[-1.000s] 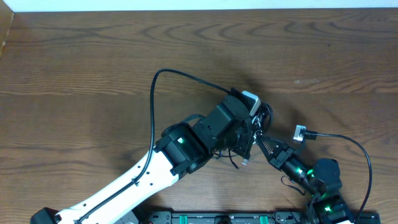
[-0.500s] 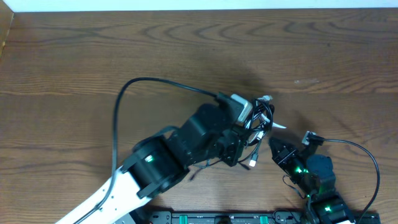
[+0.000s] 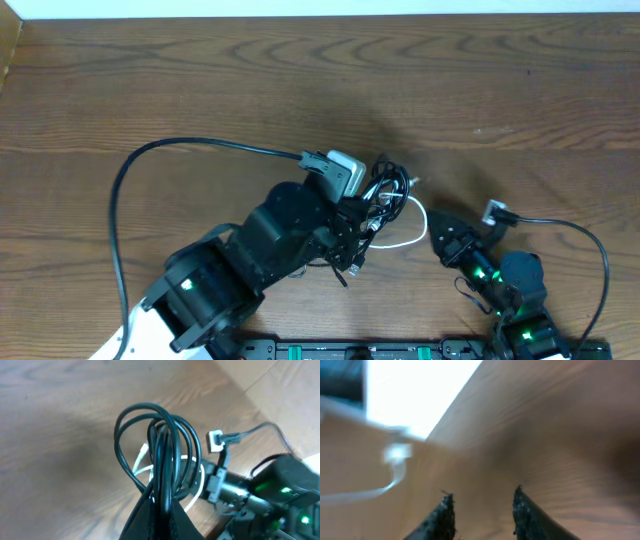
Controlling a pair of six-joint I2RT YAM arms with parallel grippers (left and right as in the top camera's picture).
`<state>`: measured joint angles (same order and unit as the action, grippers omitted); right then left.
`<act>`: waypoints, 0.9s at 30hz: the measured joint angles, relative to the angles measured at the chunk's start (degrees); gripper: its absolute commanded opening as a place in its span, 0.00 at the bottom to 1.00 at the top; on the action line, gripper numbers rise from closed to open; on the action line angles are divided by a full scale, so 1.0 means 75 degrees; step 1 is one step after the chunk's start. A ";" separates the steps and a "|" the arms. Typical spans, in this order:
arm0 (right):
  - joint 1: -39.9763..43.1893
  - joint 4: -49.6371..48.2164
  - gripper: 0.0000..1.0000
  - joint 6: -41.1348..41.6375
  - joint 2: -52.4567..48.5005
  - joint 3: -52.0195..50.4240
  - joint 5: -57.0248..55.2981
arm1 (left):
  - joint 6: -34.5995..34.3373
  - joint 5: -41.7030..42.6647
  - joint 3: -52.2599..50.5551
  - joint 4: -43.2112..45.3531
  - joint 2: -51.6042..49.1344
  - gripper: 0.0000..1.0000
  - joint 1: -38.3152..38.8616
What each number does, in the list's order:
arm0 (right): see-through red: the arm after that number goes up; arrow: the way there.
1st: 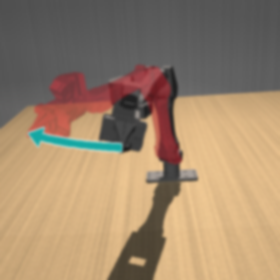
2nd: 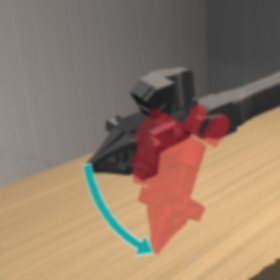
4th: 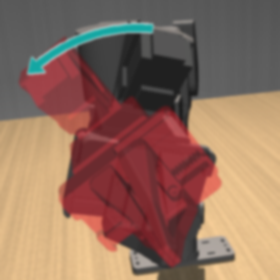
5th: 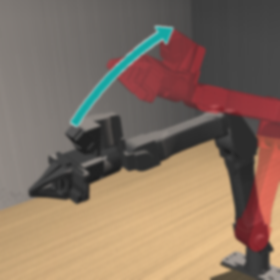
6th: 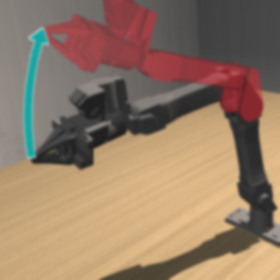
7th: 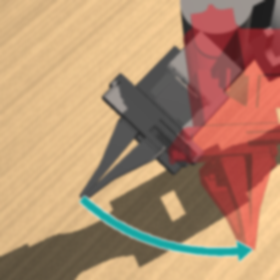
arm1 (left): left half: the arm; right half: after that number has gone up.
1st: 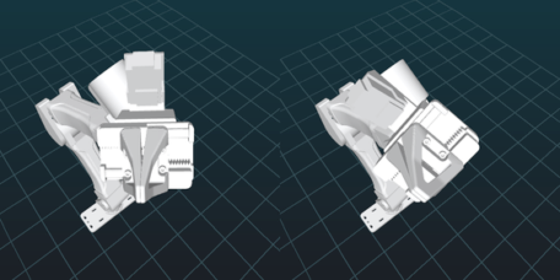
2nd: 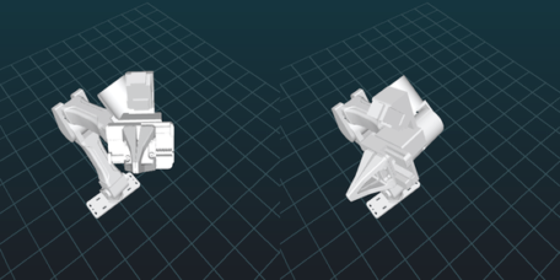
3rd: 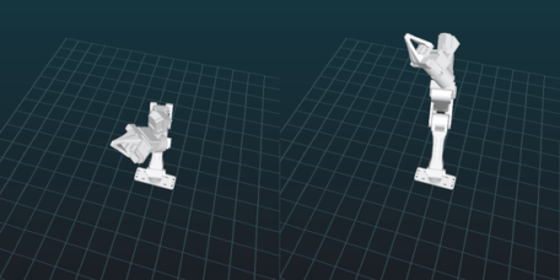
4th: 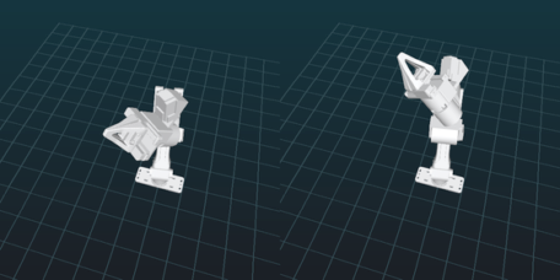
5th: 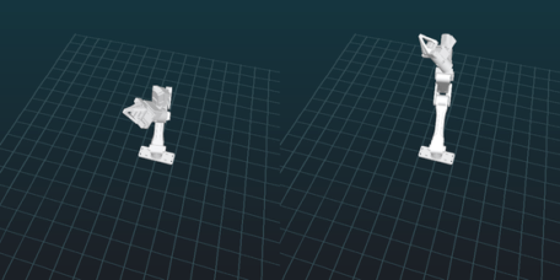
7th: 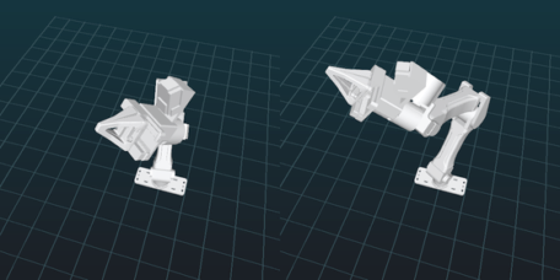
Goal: Untangle cables
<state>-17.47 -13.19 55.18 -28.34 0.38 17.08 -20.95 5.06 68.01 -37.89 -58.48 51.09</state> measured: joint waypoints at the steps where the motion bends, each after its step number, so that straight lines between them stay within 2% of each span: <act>1: 0.0000 -0.0137 0.45 -0.0114 -0.0003 0.0000 0.0315 | 0.0000 -0.0015 0.0000 -0.0017 -0.0067 0.07 0.0000; 6: 0.0000 -0.0755 0.57 -0.0562 0.0000 0.0000 0.1682 | 0.0000 -0.0073 0.0000 -0.0047 -0.0245 0.08 0.0000; 11: 0.0009 -0.1166 0.61 -0.0866 -0.0003 0.0000 0.2229 | 0.0061 -0.0102 0.0000 -0.0259 -0.0262 0.07 0.0000; 20: 0.0574 -0.1218 0.64 -0.1148 -0.0003 0.0000 0.1425 | 0.0600 -0.0128 0.0000 -0.0871 -0.0460 0.08 0.0000; 22: 0.0717 -0.1317 0.59 -0.1370 -0.0003 0.0009 0.1314 | 0.0708 -0.0128 0.0000 -0.0889 -0.0557 0.07 0.0000; 24: 0.0816 -0.1043 0.59 -0.1652 -0.0003 0.0119 0.1317 | 0.0799 -0.0128 0.0000 -0.0868 -0.0682 0.08 -0.0003; 27: 0.0874 0.0329 0.59 -0.2197 -0.0052 0.0825 0.1300 | 0.0854 -0.0125 0.0000 -0.0705 -0.0927 0.08 -0.0061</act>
<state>-10.92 -10.72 38.70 -28.73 6.57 26.83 -14.55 4.12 68.01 -43.18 -65.43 50.63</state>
